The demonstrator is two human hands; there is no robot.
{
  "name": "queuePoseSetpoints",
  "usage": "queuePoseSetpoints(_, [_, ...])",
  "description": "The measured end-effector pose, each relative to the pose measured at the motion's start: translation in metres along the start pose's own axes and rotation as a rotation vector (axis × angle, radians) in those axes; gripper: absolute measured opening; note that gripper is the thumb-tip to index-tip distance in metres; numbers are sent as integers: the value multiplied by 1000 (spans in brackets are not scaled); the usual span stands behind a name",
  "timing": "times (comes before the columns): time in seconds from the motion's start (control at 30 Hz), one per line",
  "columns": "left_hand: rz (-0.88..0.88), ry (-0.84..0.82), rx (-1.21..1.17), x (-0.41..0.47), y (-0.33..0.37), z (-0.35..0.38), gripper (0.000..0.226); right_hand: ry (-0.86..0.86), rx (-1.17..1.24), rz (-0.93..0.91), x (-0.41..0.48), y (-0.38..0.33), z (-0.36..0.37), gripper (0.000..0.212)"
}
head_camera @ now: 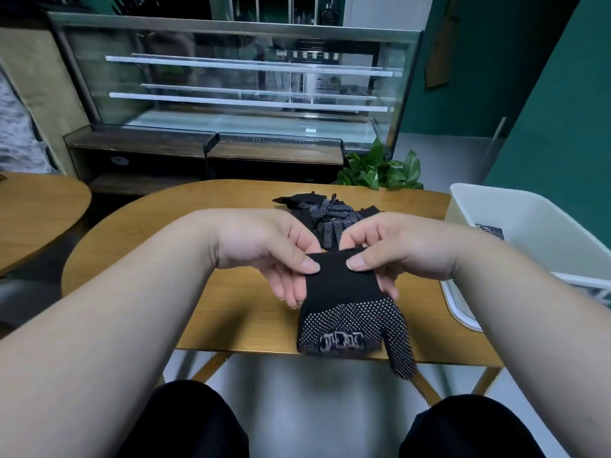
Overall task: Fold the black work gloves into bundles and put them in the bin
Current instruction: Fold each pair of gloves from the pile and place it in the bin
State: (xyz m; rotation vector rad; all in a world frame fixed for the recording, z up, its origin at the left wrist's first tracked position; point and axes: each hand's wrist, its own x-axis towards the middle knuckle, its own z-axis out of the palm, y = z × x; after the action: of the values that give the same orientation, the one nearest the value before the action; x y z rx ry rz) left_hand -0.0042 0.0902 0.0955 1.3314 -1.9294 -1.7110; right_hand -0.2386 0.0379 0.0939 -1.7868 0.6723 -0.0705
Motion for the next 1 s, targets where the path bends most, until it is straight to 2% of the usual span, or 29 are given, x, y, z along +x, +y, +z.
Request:
queuePoseSetpoints(0.07, [-10,77,22,4,0,-3,12,67,-8,-1,7,4,-3,4])
queuePoseSetpoints(0.27, [-4,485,61,26,-3,-20,13,498,-148,45,28,-3,-9,5])
queuePoseSetpoints(0.37, [73,696,2,41,-7,-28,10,724,-483,2,42,-8,-15,4])
queuePoseSetpoints(0.43, [117,808,47,47,-14,-29,8,813,-584,-34,49,-1,-15,5])
queuePoseSetpoints(0.5, [165,822,61,52,-30,-24,12,838,-622,-78,51,20,-8,8])
queuePoseSetpoints(0.57, [222,811,185,57,-55,-12,19,794,-711,-118,53,54,5,13])
queuePoseSetpoints(0.67, [214,685,499,64,-110,18,17,599,-757,-95,52,111,36,12])
queuePoseSetpoints(0.73, [202,606,610,68,-148,41,15,502,-752,-100,51,142,56,10])
queuePoseSetpoints(0.83, [240,640,619,67,-175,67,21,526,-773,-161,48,170,73,12])
queuePoseSetpoints(1.0, [283,673,750,64,-174,78,19,565,-772,-198,45,174,80,16])
